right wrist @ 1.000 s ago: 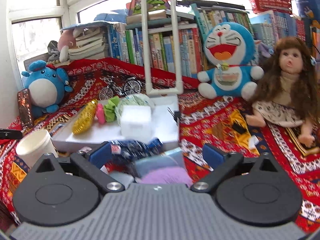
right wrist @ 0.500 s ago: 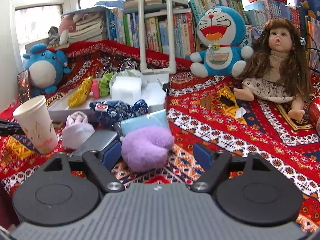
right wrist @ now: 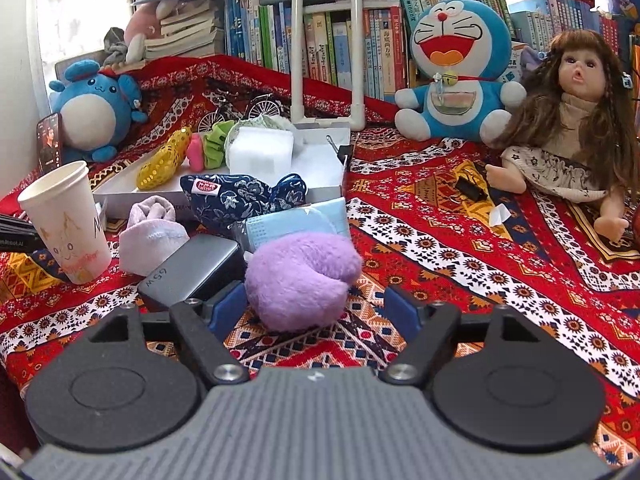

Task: Organize soft objects
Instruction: 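Grasp the white tissue with left gripper while right gripper grasps the purple plush pillow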

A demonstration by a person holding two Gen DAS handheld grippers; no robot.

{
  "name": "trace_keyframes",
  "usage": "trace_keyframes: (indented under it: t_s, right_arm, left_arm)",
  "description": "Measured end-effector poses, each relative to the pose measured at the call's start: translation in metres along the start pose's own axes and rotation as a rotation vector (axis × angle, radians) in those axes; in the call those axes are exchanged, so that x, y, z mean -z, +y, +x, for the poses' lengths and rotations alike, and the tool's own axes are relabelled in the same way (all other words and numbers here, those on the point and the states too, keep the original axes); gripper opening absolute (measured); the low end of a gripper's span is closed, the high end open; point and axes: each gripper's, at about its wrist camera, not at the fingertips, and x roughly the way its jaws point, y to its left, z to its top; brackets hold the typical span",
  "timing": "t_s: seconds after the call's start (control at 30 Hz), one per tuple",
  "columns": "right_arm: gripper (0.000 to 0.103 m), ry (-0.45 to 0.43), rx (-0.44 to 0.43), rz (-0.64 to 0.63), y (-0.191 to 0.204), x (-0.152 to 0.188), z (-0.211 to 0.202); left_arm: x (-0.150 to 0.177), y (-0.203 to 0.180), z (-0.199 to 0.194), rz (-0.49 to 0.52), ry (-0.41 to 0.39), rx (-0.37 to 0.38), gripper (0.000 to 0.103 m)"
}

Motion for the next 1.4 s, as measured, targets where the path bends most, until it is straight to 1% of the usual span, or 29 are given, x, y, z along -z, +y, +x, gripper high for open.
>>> trace_keyframes:
  t_s: [0.17, 0.43, 0.47, 0.53, 0.57, 0.6, 0.63, 0.67, 0.73, 0.77, 0.83, 0.9, 1.0, 1.1, 1.2, 1.3, 1.33, 1.37, 1.4]
  right_arm:
    - [0.084, 0.002, -0.001, 0.002, 0.000, 0.000, 0.004]
    - [0.084, -0.003, 0.003, 0.007, -0.001, -0.001, 0.008]
    - [0.084, -0.005, 0.004, 0.007, -0.001, -0.001, 0.008]
    - [0.084, -0.007, 0.004, 0.006, -0.001, -0.001, 0.009]
    - [0.084, -0.008, 0.004, 0.005, -0.001, -0.001, 0.010]
    - [0.084, -0.009, 0.004, 0.005, 0.000, -0.001, 0.011]
    - [0.084, -0.010, 0.004, 0.005, 0.000, -0.001, 0.011]
    - [0.084, -0.011, 0.003, 0.005, 0.000, -0.001, 0.012]
    - [0.084, -0.012, 0.003, 0.005, 0.000, -0.002, 0.013]
    - [0.084, -0.012, 0.003, 0.005, 0.000, -0.002, 0.013]
    - [0.084, -0.012, 0.002, 0.003, 0.000, -0.002, 0.014]
    - [0.084, -0.012, 0.002, 0.004, 0.000, -0.002, 0.014]
    - [0.085, -0.012, 0.001, 0.004, 0.000, -0.002, 0.014]
    - [0.085, -0.014, -0.001, 0.006, -0.001, -0.003, 0.015]
    - [0.085, -0.014, -0.003, 0.009, 0.000, -0.002, 0.016]
    - [0.084, -0.011, -0.011, 0.015, -0.001, -0.002, 0.018]
    - [0.081, -0.009, -0.019, 0.021, -0.001, -0.002, 0.018]
    - [0.079, -0.011, -0.026, 0.023, 0.000, -0.001, 0.018]
    - [0.075, -0.014, -0.032, 0.023, 0.001, 0.000, 0.018]
  left_arm:
    - [-0.001, 0.008, -0.008, -0.025, -0.007, -0.019, 0.001]
    - [0.008, 0.010, -0.026, 0.000, 0.002, -0.047, 0.003]
    - [0.009, 0.009, -0.028, 0.009, 0.000, -0.057, 0.007]
    - [0.009, 0.007, -0.033, 0.030, -0.011, -0.077, 0.011]
    - [0.009, 0.005, -0.035, 0.037, -0.020, -0.085, 0.020]
    - [0.008, 0.004, -0.036, 0.045, -0.029, -0.089, 0.026]
    - [0.007, 0.002, -0.037, 0.053, -0.037, -0.087, 0.039]
    - [0.006, 0.001, -0.036, 0.060, -0.046, -0.087, 0.042]
    - [0.003, -0.003, -0.033, 0.076, -0.054, -0.082, 0.044]
    - [0.002, -0.005, -0.031, 0.084, -0.053, -0.074, 0.047]
    - [0.000, -0.009, -0.024, 0.100, -0.043, -0.064, 0.049]
    - [0.001, -0.012, -0.018, 0.104, -0.030, -0.067, 0.049]
    - [0.001, -0.014, -0.012, 0.105, -0.022, -0.044, 0.050]
    - [-0.001, -0.011, -0.005, 0.087, -0.017, -0.054, 0.050]
    - [-0.002, -0.007, -0.001, 0.062, -0.021, -0.043, 0.050]
    - [-0.002, -0.004, 0.002, 0.046, -0.018, -0.024, 0.043]
    - [-0.002, -0.004, 0.003, 0.040, -0.011, -0.022, 0.033]
    - [-0.002, -0.003, 0.004, 0.034, -0.006, -0.022, 0.025]
    - [-0.002, -0.003, 0.005, 0.029, -0.003, -0.025, 0.025]
